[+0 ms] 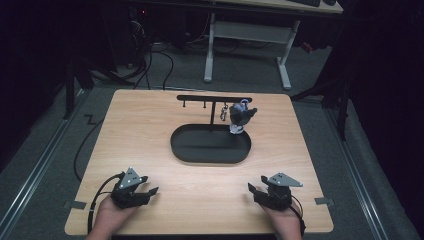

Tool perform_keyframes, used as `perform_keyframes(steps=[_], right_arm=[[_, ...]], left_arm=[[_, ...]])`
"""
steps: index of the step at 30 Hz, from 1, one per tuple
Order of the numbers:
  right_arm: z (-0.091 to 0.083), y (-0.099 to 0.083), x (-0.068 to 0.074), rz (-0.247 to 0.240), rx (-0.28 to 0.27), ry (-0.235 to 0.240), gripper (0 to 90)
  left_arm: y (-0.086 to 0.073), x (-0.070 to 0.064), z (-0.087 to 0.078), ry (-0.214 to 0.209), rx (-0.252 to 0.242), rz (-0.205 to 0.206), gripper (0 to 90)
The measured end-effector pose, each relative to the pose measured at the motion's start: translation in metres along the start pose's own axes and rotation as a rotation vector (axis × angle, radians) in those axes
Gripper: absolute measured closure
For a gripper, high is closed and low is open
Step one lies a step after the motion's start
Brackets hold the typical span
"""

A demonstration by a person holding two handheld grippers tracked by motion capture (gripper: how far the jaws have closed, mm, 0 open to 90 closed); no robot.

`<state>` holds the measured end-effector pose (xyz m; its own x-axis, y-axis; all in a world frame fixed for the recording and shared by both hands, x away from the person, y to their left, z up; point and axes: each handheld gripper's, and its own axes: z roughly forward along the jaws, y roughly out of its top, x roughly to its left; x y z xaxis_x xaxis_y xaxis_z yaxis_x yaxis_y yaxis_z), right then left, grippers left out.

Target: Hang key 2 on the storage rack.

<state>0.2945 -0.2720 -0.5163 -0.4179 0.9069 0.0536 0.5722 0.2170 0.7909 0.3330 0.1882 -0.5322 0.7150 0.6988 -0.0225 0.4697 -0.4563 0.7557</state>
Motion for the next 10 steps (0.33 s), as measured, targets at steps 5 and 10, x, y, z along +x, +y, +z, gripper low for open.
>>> perform_keyframes(steps=[5,10], right_arm=[[-0.0025,-0.0004,-0.0038,0.009,-0.023,0.004,39.3],[-0.0057,-0.0003,-0.0083,0.031,-0.045,-0.001,37.2]], left_arm=[[0.0002,-0.0049,0.0003,0.002,0.001,0.007,40.9],[0.0027,-0.0093,0.0017,-0.003,-0.007,0.014,38.1]])
